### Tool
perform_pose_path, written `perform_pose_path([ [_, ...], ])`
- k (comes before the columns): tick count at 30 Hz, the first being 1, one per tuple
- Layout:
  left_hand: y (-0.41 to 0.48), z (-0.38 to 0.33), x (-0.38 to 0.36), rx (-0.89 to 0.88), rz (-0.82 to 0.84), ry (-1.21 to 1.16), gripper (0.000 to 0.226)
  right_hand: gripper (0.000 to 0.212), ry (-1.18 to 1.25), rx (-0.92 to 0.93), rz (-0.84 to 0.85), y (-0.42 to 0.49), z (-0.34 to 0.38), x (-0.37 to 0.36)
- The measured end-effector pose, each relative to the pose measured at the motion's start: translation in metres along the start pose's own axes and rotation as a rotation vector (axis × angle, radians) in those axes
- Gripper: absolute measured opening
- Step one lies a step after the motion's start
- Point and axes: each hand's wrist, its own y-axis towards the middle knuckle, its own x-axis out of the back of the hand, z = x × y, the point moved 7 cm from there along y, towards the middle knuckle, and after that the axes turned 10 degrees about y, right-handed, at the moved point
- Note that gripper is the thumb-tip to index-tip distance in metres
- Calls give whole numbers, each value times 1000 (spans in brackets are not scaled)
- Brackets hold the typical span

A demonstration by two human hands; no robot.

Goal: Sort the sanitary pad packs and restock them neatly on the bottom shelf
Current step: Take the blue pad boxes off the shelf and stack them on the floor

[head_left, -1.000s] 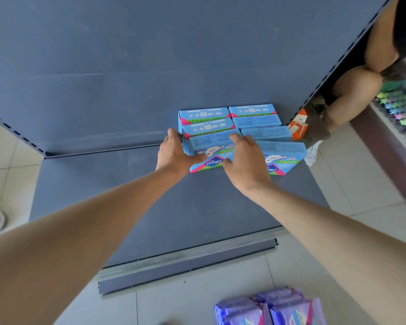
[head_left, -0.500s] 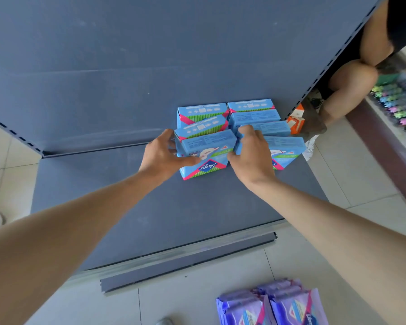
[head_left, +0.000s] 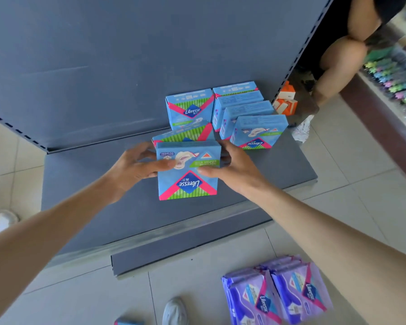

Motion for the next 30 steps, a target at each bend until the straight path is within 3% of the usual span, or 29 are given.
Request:
perform_pose_path([
  [7, -38, 3, -83, 147, -172, -351, 46, 37, 206, -29, -156, -61, -39, 33],
  [12, -50, 2, -146, 234, -209, -398, 53, 32, 293, -85, -321, -112, -69, 75],
  [16, -57, -15, -199, 140, -118, -288, 59, 19, 353, -107, -452, -148, -94, 117],
  [25, -79, -12, -331, 82, 129, -49, 47, 34, 419, -219, -772, -268, -168, 187],
  [30, -107, -3, -413, 69, 313, 74, 36, 20, 400, -287, -942, -347, -218, 208],
])
